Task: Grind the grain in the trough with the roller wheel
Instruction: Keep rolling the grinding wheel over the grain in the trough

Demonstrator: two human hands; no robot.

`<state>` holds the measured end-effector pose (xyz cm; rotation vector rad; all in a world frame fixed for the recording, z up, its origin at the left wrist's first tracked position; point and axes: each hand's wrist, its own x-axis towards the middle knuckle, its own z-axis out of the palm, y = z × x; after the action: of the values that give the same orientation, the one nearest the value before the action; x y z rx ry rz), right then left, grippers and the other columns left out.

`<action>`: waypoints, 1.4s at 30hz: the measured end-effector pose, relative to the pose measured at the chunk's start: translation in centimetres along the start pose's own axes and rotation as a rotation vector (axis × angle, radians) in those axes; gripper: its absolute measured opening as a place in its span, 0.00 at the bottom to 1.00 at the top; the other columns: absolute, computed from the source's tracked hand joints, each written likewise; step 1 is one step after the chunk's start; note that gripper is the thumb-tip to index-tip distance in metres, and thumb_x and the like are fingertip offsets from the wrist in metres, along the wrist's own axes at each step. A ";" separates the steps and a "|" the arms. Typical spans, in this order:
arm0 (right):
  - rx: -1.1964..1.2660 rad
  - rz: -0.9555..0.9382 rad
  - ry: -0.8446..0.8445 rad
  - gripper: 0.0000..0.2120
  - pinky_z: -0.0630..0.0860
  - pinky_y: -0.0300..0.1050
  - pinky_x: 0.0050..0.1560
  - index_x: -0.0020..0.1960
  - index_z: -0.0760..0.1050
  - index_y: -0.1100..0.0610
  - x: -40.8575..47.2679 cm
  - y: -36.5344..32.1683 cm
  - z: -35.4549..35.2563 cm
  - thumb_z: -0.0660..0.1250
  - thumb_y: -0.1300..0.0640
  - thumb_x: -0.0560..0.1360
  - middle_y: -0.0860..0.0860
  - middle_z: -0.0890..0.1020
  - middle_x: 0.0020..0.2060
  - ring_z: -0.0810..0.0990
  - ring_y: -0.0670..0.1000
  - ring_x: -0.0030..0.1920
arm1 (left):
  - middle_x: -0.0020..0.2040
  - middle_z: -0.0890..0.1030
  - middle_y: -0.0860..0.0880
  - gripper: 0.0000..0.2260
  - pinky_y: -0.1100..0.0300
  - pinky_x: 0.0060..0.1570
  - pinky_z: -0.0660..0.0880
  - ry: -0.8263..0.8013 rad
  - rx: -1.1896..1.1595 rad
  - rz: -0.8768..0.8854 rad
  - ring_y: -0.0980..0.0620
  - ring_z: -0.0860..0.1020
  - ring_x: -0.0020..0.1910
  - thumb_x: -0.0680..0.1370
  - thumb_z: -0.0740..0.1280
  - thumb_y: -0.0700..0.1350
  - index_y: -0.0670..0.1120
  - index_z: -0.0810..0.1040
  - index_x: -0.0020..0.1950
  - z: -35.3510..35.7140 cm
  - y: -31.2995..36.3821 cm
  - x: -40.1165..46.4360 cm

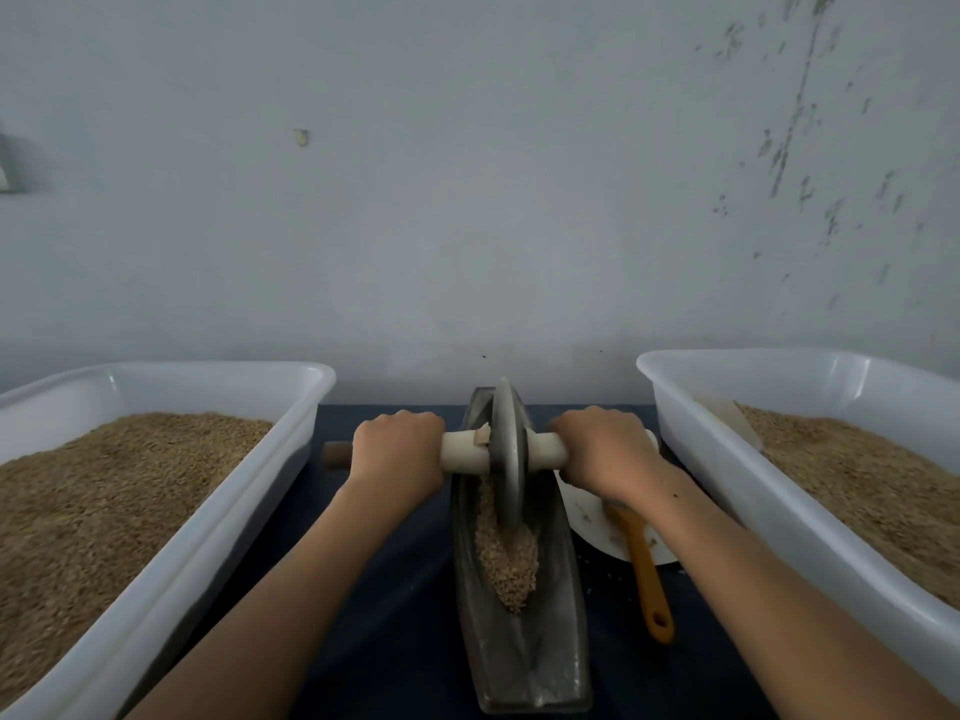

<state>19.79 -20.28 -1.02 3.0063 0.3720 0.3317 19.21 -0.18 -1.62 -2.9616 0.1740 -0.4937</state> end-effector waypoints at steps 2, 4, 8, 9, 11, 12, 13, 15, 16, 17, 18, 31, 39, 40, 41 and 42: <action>0.016 0.001 0.039 0.04 0.66 0.45 0.39 0.48 0.72 0.50 0.0 0.0 0.3 0.65 0.56 0.74 0.50 0.81 0.45 0.73 0.50 0.39 | 0.49 0.78 0.50 0.10 0.58 0.41 0.65 0.049 -0.014 0.006 0.49 0.77 0.48 0.75 0.66 0.49 0.50 0.75 0.55 0.1 0.1 0.0; 0.009 -0.013 -0.013 0.07 0.65 0.44 0.39 0.52 0.75 0.51 0.0 0.1 0.0 0.66 0.56 0.74 0.50 0.81 0.45 0.73 0.50 0.39 | 0.50 0.78 0.49 0.12 0.58 0.41 0.66 0.007 -0.005 0.034 0.49 0.77 0.48 0.74 0.66 0.49 0.49 0.74 0.56 0.0 -0.2 0.1; 0.025 -0.029 -0.251 0.15 0.65 0.40 0.31 0.57 0.75 0.54 -0.4 0.2 -1.2 0.70 0.55 0.71 0.49 0.76 0.39 0.75 0.49 0.38 | 0.46 0.77 0.51 0.17 0.57 0.41 0.68 -0.240 -0.028 0.103 0.52 0.73 0.42 0.72 0.70 0.51 0.48 0.74 0.58 -0.8 -1.0 0.3; 0.043 -0.027 -0.304 0.17 0.66 0.39 0.32 0.59 0.75 0.55 -0.4 0.3 -1.4 0.71 0.55 0.71 0.49 0.76 0.40 0.76 0.49 0.39 | 0.44 0.75 0.52 0.18 0.58 0.41 0.68 -0.294 -0.042 0.110 0.52 0.73 0.41 0.71 0.71 0.51 0.48 0.74 0.58 -1.0 -1.1 0.3; 0.078 -0.018 -0.361 0.19 0.67 0.39 0.33 0.60 0.75 0.55 -0.6 0.3 -1.5 0.72 0.55 0.70 0.50 0.78 0.43 0.77 0.50 0.42 | 0.41 0.73 0.53 0.19 0.58 0.41 0.69 -0.354 -0.062 0.113 0.52 0.73 0.41 0.70 0.72 0.51 0.48 0.75 0.58 -1.1 -1.1 0.3; 0.085 -0.017 -0.362 0.19 0.67 0.38 0.32 0.60 0.75 0.55 -0.5 0.4 -1.5 0.72 0.55 0.70 0.50 0.78 0.44 0.77 0.49 0.42 | 0.41 0.73 0.53 0.19 0.58 0.41 0.69 -0.357 -0.061 0.109 0.52 0.73 0.41 0.70 0.72 0.51 0.48 0.75 0.58 -1.1 -1.1 0.3; 0.080 -0.020 -0.350 0.18 0.67 0.38 0.32 0.59 0.75 0.55 -0.5 0.4 -1.4 0.71 0.55 0.70 0.50 0.78 0.43 0.77 0.49 0.42 | 0.41 0.73 0.53 0.19 0.58 0.41 0.69 -0.345 -0.054 0.101 0.52 0.73 0.40 0.70 0.72 0.51 0.48 0.75 0.58 -1.1 -1.0 0.3; 0.060 -0.024 -0.294 0.16 0.65 0.39 0.31 0.57 0.75 0.55 -0.3 0.3 -1.2 0.71 0.54 0.71 0.48 0.77 0.40 0.76 0.48 0.39 | 0.41 0.74 0.52 0.17 0.57 0.40 0.68 -0.286 -0.039 0.078 0.52 0.73 0.40 0.71 0.71 0.51 0.48 0.75 0.57 -0.9 -0.9 0.3; 0.049 -0.022 -0.253 0.15 0.64 0.39 0.30 0.56 0.75 0.54 -0.2 0.3 -1.1 0.70 0.54 0.71 0.48 0.76 0.38 0.75 0.48 0.38 | 0.42 0.74 0.52 0.16 0.57 0.40 0.68 -0.243 -0.034 0.068 0.52 0.73 0.40 0.71 0.70 0.51 0.48 0.75 0.57 -0.8 -0.8 0.2; 0.033 -0.019 -0.202 0.13 0.62 0.40 0.30 0.55 0.75 0.53 -0.2 0.3 -0.9 0.70 0.54 0.71 0.48 0.76 0.39 0.75 0.48 0.38 | 0.44 0.76 0.51 0.15 0.57 0.41 0.68 -0.193 -0.029 0.060 0.51 0.74 0.41 0.72 0.69 0.51 0.49 0.75 0.57 -0.7 -0.7 0.2; 0.015 -0.012 -0.142 0.11 0.63 0.41 0.31 0.54 0.75 0.53 -0.1 0.3 -0.7 0.69 0.54 0.72 0.48 0.78 0.41 0.75 0.49 0.39 | 0.46 0.77 0.50 0.14 0.57 0.41 0.68 -0.139 -0.021 0.051 0.50 0.75 0.43 0.73 0.68 0.51 0.49 0.75 0.57 -0.5 -0.6 0.2; 0.090 -0.007 -0.395 0.21 0.72 0.40 0.39 0.63 0.74 0.57 -0.9 0.2 -1.9 0.71 0.56 0.71 0.54 0.80 0.50 0.80 0.52 0.48 | 0.49 0.78 0.50 0.20 0.57 0.43 0.70 -0.406 -0.085 0.105 0.51 0.74 0.43 0.70 0.72 0.50 0.48 0.75 0.60 -1.6 -1.1 0.1; -0.006 0.009 -0.089 0.11 0.66 0.43 0.38 0.56 0.75 0.53 -0.5 -0.2 -0.9 0.67 0.55 0.74 0.50 0.80 0.46 0.77 0.51 0.43 | 0.50 0.79 0.49 0.13 0.57 0.42 0.67 -0.087 -0.005 0.041 0.49 0.76 0.47 0.74 0.67 0.49 0.50 0.75 0.57 -0.4 -0.5 0.1; -0.006 0.016 -0.033 0.10 0.66 0.43 0.40 0.55 0.75 0.52 -0.4 -0.2 -0.6 0.66 0.55 0.74 0.50 0.81 0.47 0.78 0.52 0.44 | 0.51 0.78 0.49 0.12 0.57 0.42 0.66 -0.033 0.002 0.035 0.48 0.77 0.49 0.75 0.66 0.49 0.50 0.74 0.57 -0.3 -0.3 0.1; 0.003 0.018 -0.004 0.10 0.66 0.44 0.41 0.55 0.75 0.52 -0.4 -0.2 -0.4 0.66 0.55 0.74 0.51 0.81 0.48 0.79 0.52 0.46 | 0.51 0.78 0.49 0.11 0.57 0.42 0.66 0.002 0.002 0.033 0.48 0.77 0.50 0.75 0.65 0.48 0.50 0.74 0.57 -0.2 -0.3 0.1; 0.013 0.013 -0.002 0.10 0.67 0.44 0.42 0.56 0.75 0.52 -0.3 -0.2 -0.3 0.66 0.55 0.75 0.51 0.81 0.49 0.79 0.52 0.47 | 0.51 0.78 0.49 0.11 0.57 0.42 0.66 0.009 0.000 0.037 0.48 0.77 0.50 0.75 0.65 0.48 0.50 0.74 0.57 -0.1 -0.3 0.1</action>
<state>19.35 -20.17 -0.80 3.0226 0.3555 0.3290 19.29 0.03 -1.42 -2.9511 0.2299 -0.5022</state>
